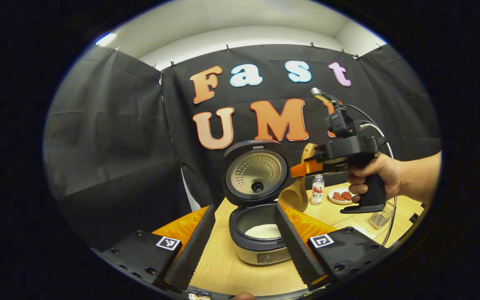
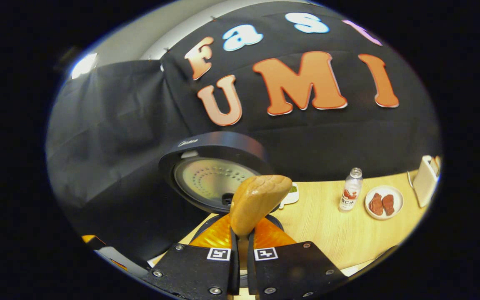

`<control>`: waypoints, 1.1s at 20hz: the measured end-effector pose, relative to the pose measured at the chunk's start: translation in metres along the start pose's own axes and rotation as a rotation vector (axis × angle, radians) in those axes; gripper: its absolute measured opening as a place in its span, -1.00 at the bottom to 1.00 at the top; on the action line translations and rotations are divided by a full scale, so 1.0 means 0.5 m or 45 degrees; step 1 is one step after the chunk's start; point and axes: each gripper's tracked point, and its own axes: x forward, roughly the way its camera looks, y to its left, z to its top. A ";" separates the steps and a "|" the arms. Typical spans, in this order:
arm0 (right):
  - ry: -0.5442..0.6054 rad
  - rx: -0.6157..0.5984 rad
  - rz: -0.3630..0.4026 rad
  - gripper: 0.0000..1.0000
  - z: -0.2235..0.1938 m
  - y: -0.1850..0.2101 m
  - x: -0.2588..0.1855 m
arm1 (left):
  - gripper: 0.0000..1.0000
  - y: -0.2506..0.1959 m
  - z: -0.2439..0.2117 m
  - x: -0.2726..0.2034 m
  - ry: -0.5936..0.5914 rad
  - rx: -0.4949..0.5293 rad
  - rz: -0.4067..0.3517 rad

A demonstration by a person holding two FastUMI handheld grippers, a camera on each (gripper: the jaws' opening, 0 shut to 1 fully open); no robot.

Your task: Close the left gripper, press the button to open the rice cooker; take a wooden spoon from the chopstick holder with the right hand, scoop a spoonful of rice and pour it into the rice cooker, then put the wooden spoon back into the chopstick holder.

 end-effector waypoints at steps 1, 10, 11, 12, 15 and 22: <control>-0.012 0.046 -0.017 -0.87 0.009 -0.026 -0.014 | 0.79 -0.005 0.001 -0.001 0.001 0.007 0.002; -0.105 0.282 -0.206 -0.87 0.012 -0.285 -0.175 | 0.79 -0.094 0.018 0.014 0.009 0.038 -0.013; -0.115 0.304 -0.238 -0.87 0.009 -0.317 -0.200 | 0.77 -0.102 0.020 0.015 0.012 0.039 -0.016; -0.121 0.317 -0.261 -0.87 0.003 -0.345 -0.221 | 0.79 -0.114 0.020 0.019 0.013 0.041 -0.014; -0.142 0.347 -0.339 -0.87 -0.008 -0.424 -0.286 | 0.79 -0.139 0.022 0.028 0.026 0.041 -0.018; -0.070 0.319 -0.635 -0.87 -0.115 -0.645 -0.372 | 0.79 -0.164 0.026 0.052 0.061 0.056 0.024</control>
